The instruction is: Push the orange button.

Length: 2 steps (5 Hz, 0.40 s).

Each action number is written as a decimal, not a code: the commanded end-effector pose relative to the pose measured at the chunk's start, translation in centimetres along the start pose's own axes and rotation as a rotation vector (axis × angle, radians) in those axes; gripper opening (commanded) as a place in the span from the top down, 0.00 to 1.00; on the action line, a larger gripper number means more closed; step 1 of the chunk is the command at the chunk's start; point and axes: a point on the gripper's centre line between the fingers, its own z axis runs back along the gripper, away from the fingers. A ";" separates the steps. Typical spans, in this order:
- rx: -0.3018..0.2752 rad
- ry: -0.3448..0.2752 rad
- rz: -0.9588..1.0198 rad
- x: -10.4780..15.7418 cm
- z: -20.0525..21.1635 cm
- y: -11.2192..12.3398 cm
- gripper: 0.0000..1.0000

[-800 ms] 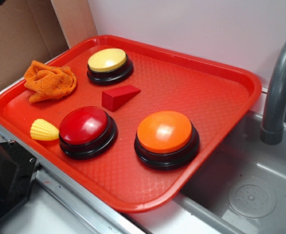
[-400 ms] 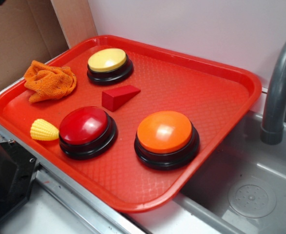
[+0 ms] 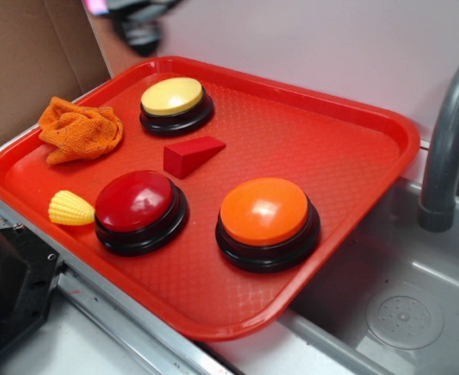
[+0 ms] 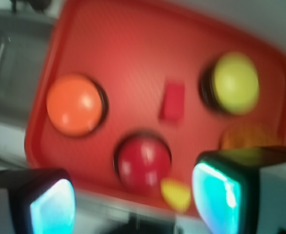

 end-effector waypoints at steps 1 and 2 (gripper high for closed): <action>0.029 -0.119 -0.176 7.6 -2.7 -4.0 0.00; -0.007 -0.097 -0.231 9.0 -4.7 -5.3 0.00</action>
